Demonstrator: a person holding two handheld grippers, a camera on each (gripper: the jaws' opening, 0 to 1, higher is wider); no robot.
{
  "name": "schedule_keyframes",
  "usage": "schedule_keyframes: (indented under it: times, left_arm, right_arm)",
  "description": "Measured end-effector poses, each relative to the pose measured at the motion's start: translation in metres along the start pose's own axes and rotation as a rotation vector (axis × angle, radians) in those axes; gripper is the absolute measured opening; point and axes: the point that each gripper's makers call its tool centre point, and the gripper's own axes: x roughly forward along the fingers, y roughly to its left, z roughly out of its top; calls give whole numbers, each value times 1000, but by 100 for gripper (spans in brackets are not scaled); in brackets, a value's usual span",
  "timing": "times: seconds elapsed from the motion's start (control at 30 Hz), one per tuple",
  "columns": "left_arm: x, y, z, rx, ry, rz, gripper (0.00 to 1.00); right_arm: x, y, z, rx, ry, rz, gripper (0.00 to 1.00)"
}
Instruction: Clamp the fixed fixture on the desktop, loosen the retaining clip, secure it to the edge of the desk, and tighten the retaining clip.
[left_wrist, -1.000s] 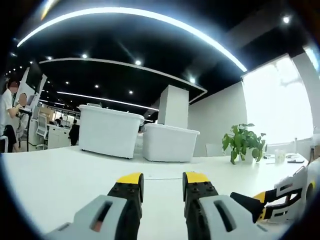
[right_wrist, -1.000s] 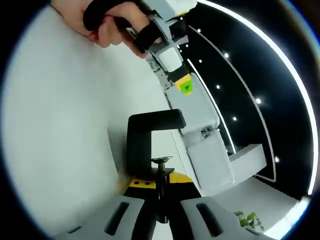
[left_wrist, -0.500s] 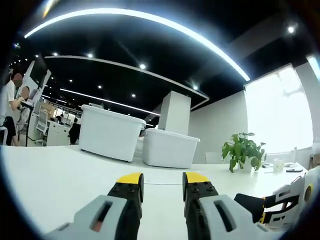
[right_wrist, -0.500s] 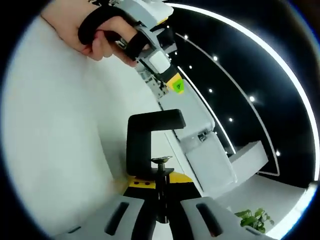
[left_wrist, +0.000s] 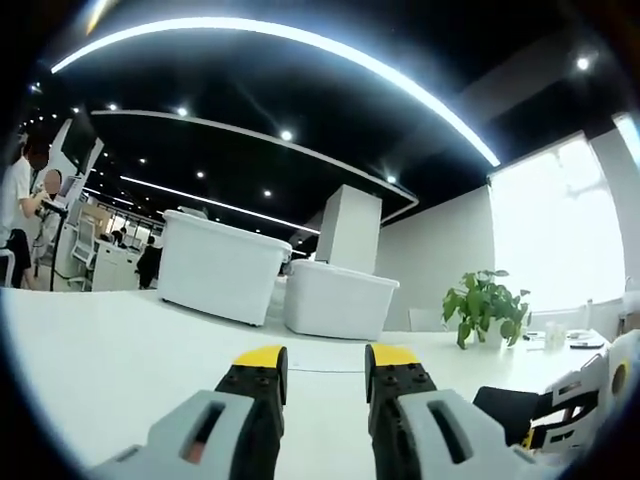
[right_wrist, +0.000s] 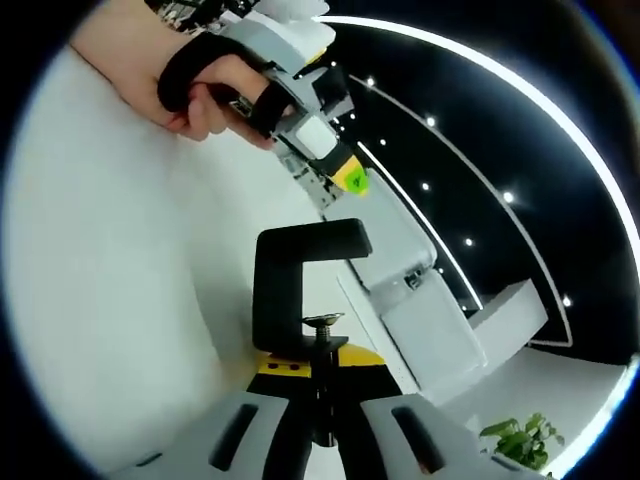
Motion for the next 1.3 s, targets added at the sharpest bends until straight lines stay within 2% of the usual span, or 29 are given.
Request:
schedule_keyframes:
  times: [0.17,0.23,0.3,0.47,0.67,0.8,0.97,1.07,1.2,1.3]
  left_arm:
    - [0,2,-1,1,5,10,32]
    - [0,1,-1,8,8,8,32]
    - [-1,1,-2,11,10,6,32]
    - [-2,1,0,18,5,12,32]
    - [-4,-1,0,30,10,11,31]
    - [-5,-2,0,29,7,9,31]
    - [-6,-4,1,33,4,11,31]
    - [-7,-13,-4,67,26,-9,31]
    - [-11,-26,-3,100,22,-36,31]
    - [-13,-25,-2,97,23,-37,31]
  right_arm:
    - [-6,-2,0,63,-2,7,3]
    - [-8,-3,-2,135,0,13,3]
    - [-10,-8,-4,156,5,9,3]
    - [-13,-19,-4,278,-15,-8,3]
    - [-12,-25,-17,438,16,10,3]
    - [-13,-36,-19,535,-12,-4,3]
    - [-22,-41,-14,691,-67,11,3]
    - [-21,-47,-13,730,-92,8,3]
    - [-19,-52,-12,775,-109,5,3]
    - [-22,-54,-9,802,-122,6,3]
